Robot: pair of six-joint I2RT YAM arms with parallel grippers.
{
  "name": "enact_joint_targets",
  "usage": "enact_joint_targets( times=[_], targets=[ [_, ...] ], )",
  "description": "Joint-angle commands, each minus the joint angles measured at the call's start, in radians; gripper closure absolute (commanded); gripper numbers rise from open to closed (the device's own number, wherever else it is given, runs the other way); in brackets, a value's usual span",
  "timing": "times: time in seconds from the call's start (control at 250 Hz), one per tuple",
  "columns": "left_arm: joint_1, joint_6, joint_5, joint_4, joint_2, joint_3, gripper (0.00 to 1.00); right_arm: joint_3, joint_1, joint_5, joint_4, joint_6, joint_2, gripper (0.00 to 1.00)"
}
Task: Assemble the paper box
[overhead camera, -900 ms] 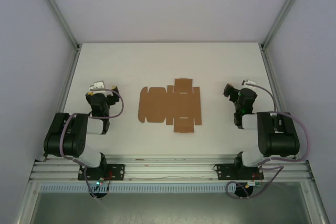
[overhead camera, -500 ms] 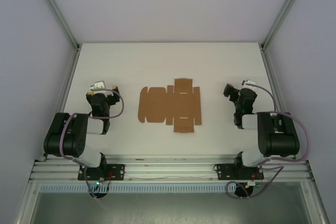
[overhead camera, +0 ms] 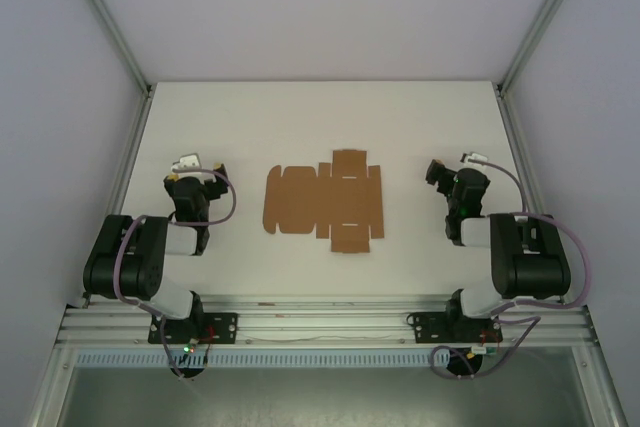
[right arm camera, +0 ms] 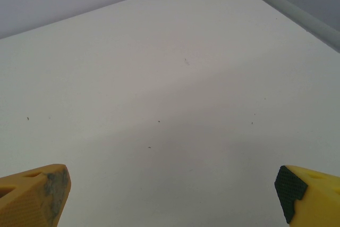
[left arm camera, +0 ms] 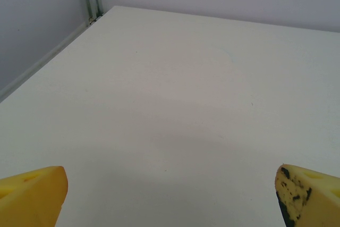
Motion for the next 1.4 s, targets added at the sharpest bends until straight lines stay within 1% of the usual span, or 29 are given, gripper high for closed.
enact_joint_targets(
  times=[0.0,0.052,0.108,0.216,0.252,0.332,0.372,0.424,0.496,0.524,0.56,0.58,0.66,0.688,0.783,0.887,0.943,1.055,1.199,1.343,1.395],
  targets=[
    [-0.01,0.012,-0.011,-0.203,-0.098,0.096,0.0,0.049,0.003,0.024,-0.111,0.011,-0.086,0.0],
    [-0.01,-0.002,-0.011,-0.355,-0.147,0.157,0.0,0.097,0.012,0.031,-0.251,0.019,-0.145,0.0],
    [-0.009,-0.053,-0.003,-0.482,-0.186,0.209,0.0,0.166,0.028,0.036,-0.423,0.042,-0.196,0.0],
    [-0.02,-0.145,0.095,-0.608,-0.222,0.262,0.0,0.269,0.091,0.052,-0.637,0.135,-0.25,0.0],
    [-0.028,-0.187,0.123,-0.655,-0.221,0.284,0.0,0.303,0.111,0.018,-0.71,0.185,-0.258,0.0],
    [-0.055,-0.24,0.214,-0.755,-0.211,0.336,0.0,0.36,0.16,-0.134,-0.823,0.247,-0.25,0.0],
    [-0.076,-0.262,0.253,-0.77,-0.207,0.344,0.0,0.374,0.204,-0.168,-0.853,0.27,-0.244,0.02],
    [-0.104,-0.301,0.293,-0.766,-0.206,0.341,0.0,0.394,0.273,-0.176,-0.897,0.281,-0.23,0.04],
    [-0.129,-0.318,0.361,-0.806,-0.196,0.356,0.0,0.428,0.343,-0.211,-0.962,0.31,-0.196,0.15],
    [-0.136,-0.324,0.37,-0.845,-0.188,0.373,0.0,0.436,0.358,-0.235,-0.977,0.335,-0.179,0.2],
    [-0.144,-0.33,0.379,-0.89,-0.174,0.391,0.0,0.441,0.369,-0.276,-0.98,0.363,-0.154,0.33],
    [-0.146,-0.337,0.384,-0.905,-0.163,0.396,0.0,0.439,0.374,-0.303,-0.97,0.374,-0.139,0.38],
    [-0.153,-0.34,0.444,-0.925,-0.122,0.4,0.0,0.439,0.391,-0.378,-0.913,0.403,-0.078,0.52],
    [-0.154,-0.345,0.462,-0.92,-0.11,0.396,0.0,0.44,0.393,-0.403,-0.889,0.404,-0.054,0.54],
    [-0.155,-0.349,0.497,-0.924,-0.074,0.405,0.0,0.467,0.396,-0.426,-0.873,0.417,0.029,0.58],
    [-0.158,-0.349,0.534,-0.956,-0.034,0.435,0.0,0.516,0.394,-0.404,-0.921,0.428,0.13,0.64],
    [-0.158,-0.356,0.568,-0.958,-0.012,0.44,0.0,0.54,0.395,-0.374,-0.966,0.434,0.178,0.7],
    [-0.161,-0.362,0.626,-0.966,0.03,0.45,0.0,0.534,0.394,-0.309,-0.994,0.451,0.236,0.76],
    [-0.173,-0.357,0.688,-1.005,0.076,0.479,0.0,0.52,0.395,-0.237,-1.034,0.46,0.271,0.78],
    [-0.192,-0.372,0.792,-1.016,0.16,0.501,0.0,0.494,0.396,-0.279,-1.007,0.443,0.292,0.79],
    [-0.201,-0.375,0.829,-1.02,0.188,0.511,0.0,0.495,0.395,-0.261,-1.016,0.438,0.301,0.79]
  ],
)
